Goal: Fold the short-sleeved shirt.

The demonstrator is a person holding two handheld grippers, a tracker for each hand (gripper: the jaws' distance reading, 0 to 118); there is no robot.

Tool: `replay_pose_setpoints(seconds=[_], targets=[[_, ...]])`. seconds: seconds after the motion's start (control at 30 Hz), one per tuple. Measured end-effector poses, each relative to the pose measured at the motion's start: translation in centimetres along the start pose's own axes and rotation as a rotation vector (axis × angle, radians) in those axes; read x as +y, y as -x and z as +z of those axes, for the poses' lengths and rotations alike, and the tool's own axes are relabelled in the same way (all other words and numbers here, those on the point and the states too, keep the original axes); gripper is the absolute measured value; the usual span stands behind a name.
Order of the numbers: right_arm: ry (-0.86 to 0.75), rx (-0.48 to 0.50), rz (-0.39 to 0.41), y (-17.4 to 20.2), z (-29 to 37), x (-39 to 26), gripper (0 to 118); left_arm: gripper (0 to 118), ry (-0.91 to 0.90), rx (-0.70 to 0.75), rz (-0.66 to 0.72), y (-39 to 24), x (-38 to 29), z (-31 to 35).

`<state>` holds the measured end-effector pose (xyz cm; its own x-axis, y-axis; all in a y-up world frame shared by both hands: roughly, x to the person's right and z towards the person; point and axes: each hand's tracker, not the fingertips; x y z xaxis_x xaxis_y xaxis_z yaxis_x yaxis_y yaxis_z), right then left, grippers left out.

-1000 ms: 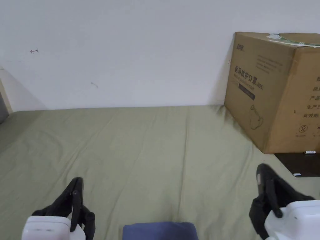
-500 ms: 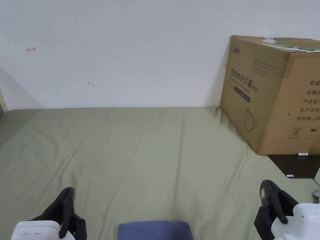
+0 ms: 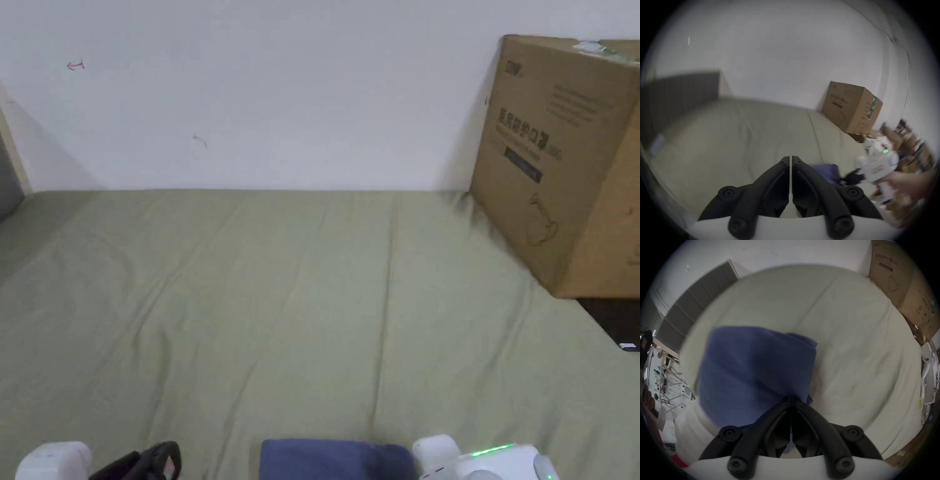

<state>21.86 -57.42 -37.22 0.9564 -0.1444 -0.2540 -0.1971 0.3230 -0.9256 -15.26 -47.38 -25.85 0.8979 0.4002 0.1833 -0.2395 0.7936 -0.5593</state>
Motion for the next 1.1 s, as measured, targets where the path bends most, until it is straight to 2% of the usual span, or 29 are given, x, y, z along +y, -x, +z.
replay_pose_setpoints(seconds=[0.07,0.1,0.13,0.17,0.2,0.23,0.27,0.4,0.5,0.6,0.63,0.67,0.7,0.73,0.8,0.83,0.9,0.97,1.0,1.07,1.1], targets=[[-0.023,0.05,-0.093,-0.2,-0.3,0.1,0,3,0.165,-0.098,0.157,3.4,0.4,-2.7],[-0.023,0.053,-0.114,-0.3,-0.2,0.2,0,6,0.238,-0.181,0.257,5.6,0.4,-4.3],[-0.022,0.056,-0.107,-0.4,-0.1,0.2,0,15,0.29,-0.259,0.344,7.1,0.2,-5.6],[-0.026,0.059,-0.094,-0.6,-0.1,0.1,0,38,0.327,-0.345,0.439,6.5,-0.6,-6.6],[-0.041,0.075,-0.072,-0.9,0.2,-0.4,0,86,0.374,-0.4,0.503,7.6,-1.0,-8.1],[-0.052,0.088,-0.062,-1.1,0.2,-0.6,0,111,0.394,-0.42,0.535,8.6,-1.5,-9.7],[-0.065,0.104,-0.064,-1.5,0.2,-0.8,0,118,0.417,-0.435,0.55,9.3,-1.6,-10.8],[-0.079,0.178,-0.165,-2.6,0.2,-1.3,0,118,0.534,-0.499,0.623,10.1,-4.4,-17.8],[-0.069,0.221,-0.236,-3.4,0.0,-1.3,0,118,0.536,-0.707,0.597,6.0,-4.7,-18.8],[-0.071,0.245,-0.267,-4.1,-0.3,-1.5,0,111,0.663,-0.713,0.665,3.7,-5.7,-21.1],[-0.074,0.25,-0.274,-4.2,-0.3,-1.6,0,101,0.676,-0.662,0.631,2.6,-6.1,-21.4],[-0.079,0.257,-0.284,-4.3,-0.4,-1.8,0,72,0.685,-0.43,0.463,2.3,-6.7,-22.1],[-0.084,0.266,-0.297,-4.4,-0.4,-2.0,0,25,0.67,-0.38,0.442,2.3,-7.5,-22.6],[-0.089,0.266,-0.306,-4.4,-0.3,-2.1,0,24,0.631,-0.503,0.547,2.7,-7.1,-21.9],[-0.1,0.277,-0.313,-4.3,0.3,-2.2,0,23,0.647,-0.466,0.492,2.8,-5.9,-20.6],[-0.149,0.254,-0.29,-3.9,1.1,-2.4,0,23,0.642,-0.449,0.445,2.3,-4.7,-20.4],[-0.352,0.155,-0.155,-2.1,3.7,-3.5,0,23,0.637,-0.443,0.358,3.2,-1.8,-18.1],[-0.391,0.09,-0.044,-0.8,5.5,-4.2,0,23,0.602,-0.359,0.239,4.2,1.3,-15.9],[-0.379,0.08,-0.015,0.0,6.5,-4.7,0,23,0.6,-0.318,0.189,6.2,3.1,-14.6],[-0.385,0.074,-0.035,0.7,7.8,-5.5,0,23,0.603,-0.19,0.14,10.0,6.2,-12.5],[-0.419,0.055,-0.064,0.9,8.6,-5.9,0,23,0.603,-0.079,0.065,11.7,7.7,-12.1]])
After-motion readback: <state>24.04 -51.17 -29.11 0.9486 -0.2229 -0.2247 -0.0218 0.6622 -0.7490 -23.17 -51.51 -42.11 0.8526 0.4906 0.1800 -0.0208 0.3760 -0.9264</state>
